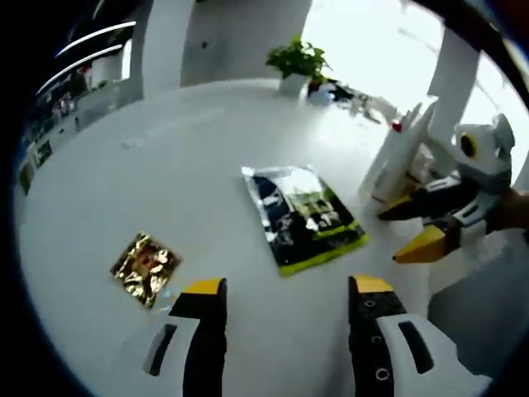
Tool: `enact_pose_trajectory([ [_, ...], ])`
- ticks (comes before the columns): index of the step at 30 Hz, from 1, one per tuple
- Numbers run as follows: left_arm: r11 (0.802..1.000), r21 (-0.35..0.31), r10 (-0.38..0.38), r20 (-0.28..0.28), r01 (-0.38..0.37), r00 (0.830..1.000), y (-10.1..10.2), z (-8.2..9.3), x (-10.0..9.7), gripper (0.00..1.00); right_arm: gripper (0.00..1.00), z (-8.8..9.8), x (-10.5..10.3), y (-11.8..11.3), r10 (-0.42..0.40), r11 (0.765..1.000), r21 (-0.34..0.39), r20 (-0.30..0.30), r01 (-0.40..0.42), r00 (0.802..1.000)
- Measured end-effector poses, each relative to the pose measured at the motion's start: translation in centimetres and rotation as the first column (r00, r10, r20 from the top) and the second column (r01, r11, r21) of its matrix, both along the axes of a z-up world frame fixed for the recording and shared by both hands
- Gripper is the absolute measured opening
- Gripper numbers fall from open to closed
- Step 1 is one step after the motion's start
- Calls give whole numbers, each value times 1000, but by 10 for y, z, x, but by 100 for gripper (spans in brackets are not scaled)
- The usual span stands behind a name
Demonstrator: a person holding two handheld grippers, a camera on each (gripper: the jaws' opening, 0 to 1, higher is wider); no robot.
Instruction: Arrange the skincare products in the storage area until every visible bottle or jar stands upright without overlapping.
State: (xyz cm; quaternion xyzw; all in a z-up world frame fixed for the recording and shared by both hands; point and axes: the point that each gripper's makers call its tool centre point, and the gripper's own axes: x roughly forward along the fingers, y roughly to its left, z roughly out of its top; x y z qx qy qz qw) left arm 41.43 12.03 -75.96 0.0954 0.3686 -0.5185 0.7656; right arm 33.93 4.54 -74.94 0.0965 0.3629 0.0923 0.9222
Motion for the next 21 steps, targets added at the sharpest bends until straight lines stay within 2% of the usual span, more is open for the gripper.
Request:
enact_pose_trajectory([
  [2, 1000, -23, 10, -38, -10, 999, -6, -2, 3, 52, 43, -1, 4, 0, -28, 1000, 11, -3, 29, 1000],
  [4, 999, -45, 9, -53, -11, 999, -11, -1, 6, 47, 43, -3, 7, -1, -47, 999, 6, 2, 47, 999],
  [6, 999, -51, 9, -61, -12, 998, -15, -1, 8, 42, 42, -8, 10, -5, -71, 997, -33, -1, 71, 997],
  [8, 999, -52, 9, -67, -13, 998, -21, 1, 3, 40, 39, -11, 11, -5, -86, 996, -34, 2, 86, 996],
  [11, 999, -42, 24, -80, -27, 997, -22, -4, 8, 44, 37, -16, 12, -6, -100, 994, -44, -4, 100, 995],
  [13, 999, -44, 14, -95, -18, 995, -23, -7, 10, 38, 36, -19, 12, -8, -109, 992, -66, -4, 108, 994],
  [21, 998, -67, -10, -127, 1, 992, -27, -11, 6, 21, 27, -28, 13, -11, -156, 987, -35, -24, 155, 987],
])
